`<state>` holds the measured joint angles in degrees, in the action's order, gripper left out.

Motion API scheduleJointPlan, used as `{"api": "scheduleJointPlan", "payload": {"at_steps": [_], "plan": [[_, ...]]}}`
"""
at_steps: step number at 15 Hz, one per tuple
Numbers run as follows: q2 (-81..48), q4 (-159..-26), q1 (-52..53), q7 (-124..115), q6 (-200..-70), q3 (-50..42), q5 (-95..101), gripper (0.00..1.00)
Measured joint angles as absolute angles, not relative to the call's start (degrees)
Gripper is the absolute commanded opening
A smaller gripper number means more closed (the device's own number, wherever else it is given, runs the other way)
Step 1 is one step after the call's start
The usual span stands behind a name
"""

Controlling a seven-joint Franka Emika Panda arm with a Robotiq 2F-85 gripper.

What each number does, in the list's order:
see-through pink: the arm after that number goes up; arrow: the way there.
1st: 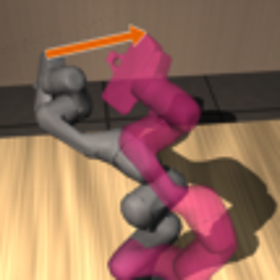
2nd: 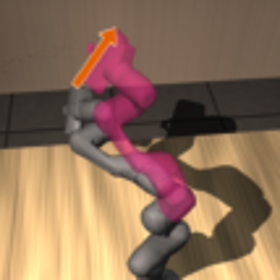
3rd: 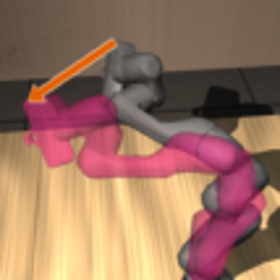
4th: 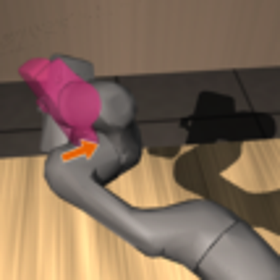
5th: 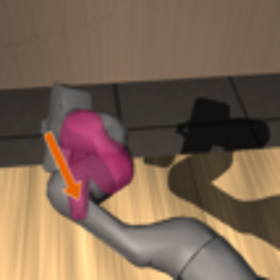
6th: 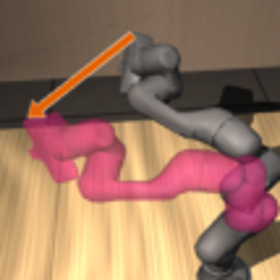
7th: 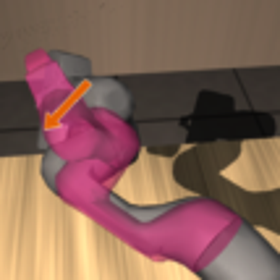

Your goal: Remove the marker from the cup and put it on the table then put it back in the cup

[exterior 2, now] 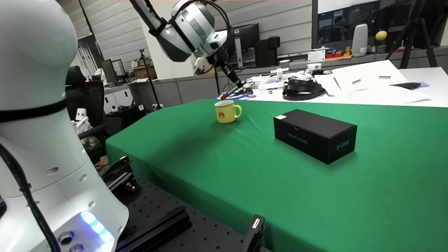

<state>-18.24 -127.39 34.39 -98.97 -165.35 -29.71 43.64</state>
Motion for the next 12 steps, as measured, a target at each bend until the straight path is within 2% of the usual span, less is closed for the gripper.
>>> {"api": "scheduleJointPlan", "payload": {"at_steps": [9,10,11,12], "plan": [[-22.7,-127.1,37.8,-100.4,-165.6,-31.0,45.1,0.05],[-22.9,-127.1,37.9,-100.4,-165.6,-31.0,45.0,0.35],[-23.1,-127.0,38.1,-100.5,-165.6,-31.0,44.9,0.48],[-23.2,-127.0,38.2,-100.5,-165.6,-31.0,44.8,0.53]]}}
